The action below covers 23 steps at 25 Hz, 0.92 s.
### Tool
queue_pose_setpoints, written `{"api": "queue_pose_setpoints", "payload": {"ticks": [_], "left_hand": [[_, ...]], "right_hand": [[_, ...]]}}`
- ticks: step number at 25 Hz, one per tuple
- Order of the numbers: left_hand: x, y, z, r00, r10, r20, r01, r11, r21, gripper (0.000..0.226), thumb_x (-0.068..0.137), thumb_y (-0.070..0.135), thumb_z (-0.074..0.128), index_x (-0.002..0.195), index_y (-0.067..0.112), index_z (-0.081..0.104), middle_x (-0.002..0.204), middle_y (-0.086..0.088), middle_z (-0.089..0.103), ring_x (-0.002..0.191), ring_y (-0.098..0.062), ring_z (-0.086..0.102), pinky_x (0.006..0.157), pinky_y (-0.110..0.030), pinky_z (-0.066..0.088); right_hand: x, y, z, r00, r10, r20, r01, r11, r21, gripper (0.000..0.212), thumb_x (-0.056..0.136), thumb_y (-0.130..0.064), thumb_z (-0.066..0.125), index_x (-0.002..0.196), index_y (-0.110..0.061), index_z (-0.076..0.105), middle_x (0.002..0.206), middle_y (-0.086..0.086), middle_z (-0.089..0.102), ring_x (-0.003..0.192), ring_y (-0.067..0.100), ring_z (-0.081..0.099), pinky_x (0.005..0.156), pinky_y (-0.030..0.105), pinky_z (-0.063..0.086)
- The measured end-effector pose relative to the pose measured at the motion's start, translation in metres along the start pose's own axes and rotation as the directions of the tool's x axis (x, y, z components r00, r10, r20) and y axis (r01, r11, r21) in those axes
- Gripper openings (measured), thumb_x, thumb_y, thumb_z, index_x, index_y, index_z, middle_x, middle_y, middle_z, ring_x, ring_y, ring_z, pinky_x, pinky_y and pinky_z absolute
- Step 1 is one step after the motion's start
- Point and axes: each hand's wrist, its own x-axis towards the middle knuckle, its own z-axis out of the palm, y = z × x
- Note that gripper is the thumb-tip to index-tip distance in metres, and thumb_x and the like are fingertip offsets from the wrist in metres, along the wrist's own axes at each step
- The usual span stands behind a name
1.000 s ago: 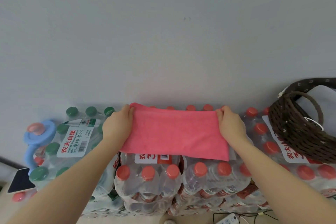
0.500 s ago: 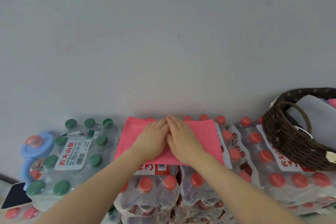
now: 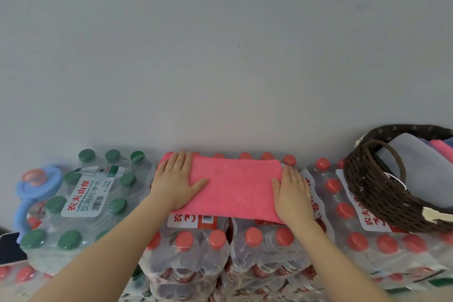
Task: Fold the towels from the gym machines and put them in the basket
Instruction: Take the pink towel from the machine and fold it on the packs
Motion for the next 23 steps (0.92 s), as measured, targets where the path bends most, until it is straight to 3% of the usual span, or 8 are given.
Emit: {"api": "queue_pose_setpoints", "payload": {"ticks": [6,8,10,12,15,17,20,23], "left_hand": [[-0.003,0.022,-0.011,0.976,0.138,-0.168,-0.165,0.974,-0.157,0.090,0.070,0.058,0.000,0.138,0.016,0.041,0.150,-0.008,0.033,0.134,-0.027,0.038,0.111,-0.039,0.030],[-0.001,0.038,-0.015,0.951,0.272,-0.149,-0.296,0.939,-0.176,0.083,0.075,0.054,0.006,0.136,0.013,0.045,0.146,-0.010,0.040,0.130,-0.028,0.042,0.110,-0.038,0.032],[-0.001,0.060,-0.013,0.912,0.382,-0.148,-0.401,0.906,-0.133,0.073,0.081,0.050,0.014,0.136,0.012,0.044,0.144,-0.013,0.041,0.130,-0.030,0.043,0.110,-0.039,0.029],[-0.003,0.084,-0.006,0.896,0.437,-0.080,-0.443,0.892,-0.090,0.058,0.092,0.044,0.028,0.142,0.015,0.033,0.152,-0.010,0.028,0.136,-0.026,0.034,0.113,-0.035,0.021],[-0.001,0.111,0.006,0.872,0.490,-0.004,-0.490,0.871,-0.038,0.061,0.096,0.045,0.032,0.148,0.020,0.013,0.158,-0.004,0.007,0.145,-0.019,0.010,0.117,-0.033,0.005],[0.002,0.116,0.011,0.872,0.488,0.030,-0.487,0.873,-0.039,0.067,0.094,0.052,0.032,0.148,0.022,0.005,0.158,-0.002,-0.001,0.146,-0.018,-0.001,0.117,-0.034,-0.002],[0.006,0.114,0.014,0.877,0.462,0.130,-0.458,0.887,-0.059,0.082,0.087,0.062,0.037,0.148,0.026,-0.004,0.157,0.002,-0.012,0.145,-0.017,-0.011,0.117,-0.037,-0.004],[0.012,0.102,0.009,0.842,0.517,0.153,-0.508,0.856,-0.096,0.095,0.076,0.072,0.037,0.148,0.023,-0.001,0.158,0.000,-0.007,0.146,-0.017,-0.004,0.119,-0.036,0.003]], "right_hand": [[0.002,-0.013,-0.017,0.987,0.157,0.045,-0.163,0.937,0.308,0.044,0.092,-0.030,0.047,0.125,-0.001,0.045,0.134,0.015,0.044,0.126,0.032,0.036,0.102,0.044,0.036],[0.009,-0.006,-0.027,0.991,0.134,0.003,-0.118,0.860,0.496,0.035,0.092,-0.022,0.049,0.120,-0.001,0.047,0.112,0.007,0.054,0.100,0.026,0.051,0.081,0.036,0.043],[0.016,0.009,-0.038,0.982,0.185,0.046,-0.174,0.778,0.604,0.030,0.090,-0.016,0.054,0.115,0.000,0.050,0.109,0.012,0.059,0.094,0.028,0.056,0.078,0.039,0.047],[0.019,0.026,-0.046,0.949,0.254,0.186,-0.310,0.640,0.703,0.029,0.087,-0.009,0.059,0.112,0.004,0.055,0.113,0.021,0.061,0.092,0.032,0.059,0.082,0.043,0.050],[0.020,0.038,-0.056,0.833,0.322,0.449,-0.534,0.258,0.806,0.040,0.082,-0.013,0.068,0.116,0.005,0.056,0.109,0.021,0.063,0.084,0.031,0.060,0.075,0.042,0.052],[0.022,0.038,-0.063,0.786,0.301,0.541,-0.599,0.149,0.787,0.034,0.082,-0.021,0.068,0.110,-0.003,0.058,0.094,0.014,0.065,0.078,0.028,0.061,0.062,0.036,0.055],[0.023,0.023,-0.074,0.848,0.207,0.487,-0.529,0.309,0.790,0.030,0.086,-0.017,0.063,0.112,-0.003,0.060,0.088,0.012,0.065,0.076,0.026,0.061,0.062,0.033,0.054],[0.018,-0.010,-0.084,0.976,-0.027,0.215,-0.139,0.681,0.719,0.035,0.087,-0.012,0.056,0.122,-0.011,0.055,0.106,0.008,0.064,0.088,0.021,0.062,0.078,0.033,0.050]]}}
